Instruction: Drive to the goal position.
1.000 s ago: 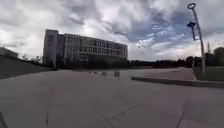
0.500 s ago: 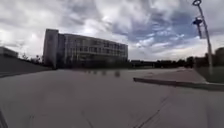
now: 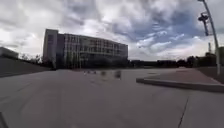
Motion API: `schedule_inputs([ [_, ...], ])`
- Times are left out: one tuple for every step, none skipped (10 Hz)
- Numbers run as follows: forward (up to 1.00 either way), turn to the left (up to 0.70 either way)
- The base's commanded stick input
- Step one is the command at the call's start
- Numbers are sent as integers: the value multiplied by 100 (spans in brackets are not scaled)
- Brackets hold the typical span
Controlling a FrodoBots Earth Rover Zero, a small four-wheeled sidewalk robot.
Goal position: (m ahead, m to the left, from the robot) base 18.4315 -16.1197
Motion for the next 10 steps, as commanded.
schedule_inputs([
  [100,0],
  [100,0],
  [100,0],
  [100,0],
  [100,0],
  [100,0],
  [100,0],
  [100,2],
  [100,5],
  [100,0],
])
